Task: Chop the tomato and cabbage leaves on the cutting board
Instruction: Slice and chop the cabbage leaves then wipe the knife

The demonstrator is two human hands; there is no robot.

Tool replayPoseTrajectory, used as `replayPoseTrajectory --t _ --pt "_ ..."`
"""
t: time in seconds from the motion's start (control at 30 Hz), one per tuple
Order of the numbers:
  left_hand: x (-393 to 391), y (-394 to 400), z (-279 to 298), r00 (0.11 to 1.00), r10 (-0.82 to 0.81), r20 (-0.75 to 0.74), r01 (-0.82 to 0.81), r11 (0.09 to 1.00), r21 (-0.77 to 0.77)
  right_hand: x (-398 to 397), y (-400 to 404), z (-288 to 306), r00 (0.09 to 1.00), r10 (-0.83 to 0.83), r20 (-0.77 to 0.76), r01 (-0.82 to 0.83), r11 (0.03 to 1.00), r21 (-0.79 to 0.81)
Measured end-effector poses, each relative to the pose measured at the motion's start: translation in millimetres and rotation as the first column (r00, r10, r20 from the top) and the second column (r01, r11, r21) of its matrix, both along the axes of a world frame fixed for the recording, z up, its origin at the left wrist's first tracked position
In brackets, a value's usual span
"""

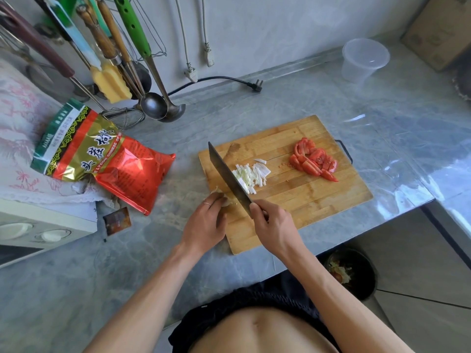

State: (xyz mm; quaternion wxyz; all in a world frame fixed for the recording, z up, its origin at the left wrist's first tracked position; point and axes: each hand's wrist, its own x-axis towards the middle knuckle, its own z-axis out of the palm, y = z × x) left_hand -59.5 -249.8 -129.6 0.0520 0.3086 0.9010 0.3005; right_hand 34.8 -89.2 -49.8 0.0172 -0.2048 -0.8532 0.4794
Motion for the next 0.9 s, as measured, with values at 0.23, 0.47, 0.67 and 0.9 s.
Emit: replayPoseTrajectory --t 0.23,0.47,0.67,0.9 --pt "5.7 -5.0 -5.8 0.999 0.03 -0.044 -0.031 0.999 -0.015 14.7 -3.9 7.9 0.998 0.061 -0.031 -0.06 0.998 0.035" --pt "3.4 -7.1 -6.8 0.998 -0.004 -0.067 -0.001 0.997 -0.072 14.0 -10.2 6.8 0.995 0.096 -0.017 -0.095 0.994 0.051" --pt "-0.2 -6.0 -4.5 0.999 -0.011 -0.039 0.009 0.999 -0.05 12.7 -14.2 -3.2 0.995 0.097 0.038 -0.1 0.99 0.097" --pt "1.9 -1.5 -0.9 1.0 0.019 -0.009 -0.019 0.997 -0.068 -5.1 -26.0 -3.2 0.995 0.082 0.054 -0.088 0.991 0.104"
